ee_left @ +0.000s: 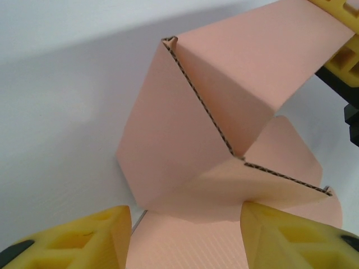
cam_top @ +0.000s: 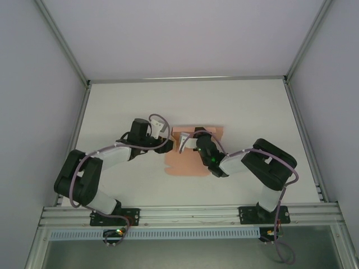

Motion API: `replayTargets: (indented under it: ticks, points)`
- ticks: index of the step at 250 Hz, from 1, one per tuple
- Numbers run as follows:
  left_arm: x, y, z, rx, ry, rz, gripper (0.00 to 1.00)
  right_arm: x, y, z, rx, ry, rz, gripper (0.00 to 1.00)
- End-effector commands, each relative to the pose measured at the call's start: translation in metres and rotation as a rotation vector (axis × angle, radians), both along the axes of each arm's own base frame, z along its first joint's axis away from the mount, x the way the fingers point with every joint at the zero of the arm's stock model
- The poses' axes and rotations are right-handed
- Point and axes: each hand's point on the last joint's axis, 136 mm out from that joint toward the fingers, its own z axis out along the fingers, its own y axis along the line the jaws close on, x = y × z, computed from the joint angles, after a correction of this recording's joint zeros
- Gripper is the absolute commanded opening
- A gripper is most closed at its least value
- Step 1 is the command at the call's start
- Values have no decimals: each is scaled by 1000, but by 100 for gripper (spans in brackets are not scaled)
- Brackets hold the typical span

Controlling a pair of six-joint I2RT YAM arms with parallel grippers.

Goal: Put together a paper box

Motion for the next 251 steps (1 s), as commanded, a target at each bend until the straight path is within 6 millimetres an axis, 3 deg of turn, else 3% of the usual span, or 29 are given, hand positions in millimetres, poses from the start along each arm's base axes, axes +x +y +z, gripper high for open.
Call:
replayTargets:
  ticks: [1,37,76,144,176,219,251]
  points:
    - [17,-4,3,-7,-99,11,53,-16,7,-27,-4,50,57,0]
    - [20,-4,-8,2,-130,21,53,-28,3,-57,-88,121,67,0]
    - [12,-17,-10,-11,-202,-16,50,-31,4,-71,-144,155,70,0]
    - [15,8,-22,28,-236,80,45,-31,-14,-90,-302,116,27,0]
    - [21,10,-15,16,-243,83,44,-34,-14,-92,-323,122,29,0]
    - [24,-10,0,-14,-311,-40,50,-37,-15,-95,-337,144,25,0]
    - [25,-26,-9,22,-331,-104,51,-38,-14,-99,-323,174,25,0]
